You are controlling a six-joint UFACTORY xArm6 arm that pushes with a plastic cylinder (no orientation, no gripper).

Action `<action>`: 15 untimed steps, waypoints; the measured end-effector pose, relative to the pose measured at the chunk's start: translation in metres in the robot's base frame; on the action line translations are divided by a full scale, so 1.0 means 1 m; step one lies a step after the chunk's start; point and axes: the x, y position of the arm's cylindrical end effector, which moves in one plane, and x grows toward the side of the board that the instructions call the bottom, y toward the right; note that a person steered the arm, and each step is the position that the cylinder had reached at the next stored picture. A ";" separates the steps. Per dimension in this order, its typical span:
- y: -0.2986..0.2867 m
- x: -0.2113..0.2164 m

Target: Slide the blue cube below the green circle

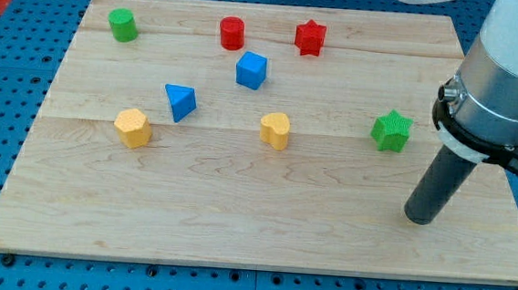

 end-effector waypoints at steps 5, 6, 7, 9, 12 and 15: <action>-0.077 -0.095; -0.096 -0.116; -0.091 -0.165; -0.180 -0.206; -0.248 -0.238; -0.351 -0.248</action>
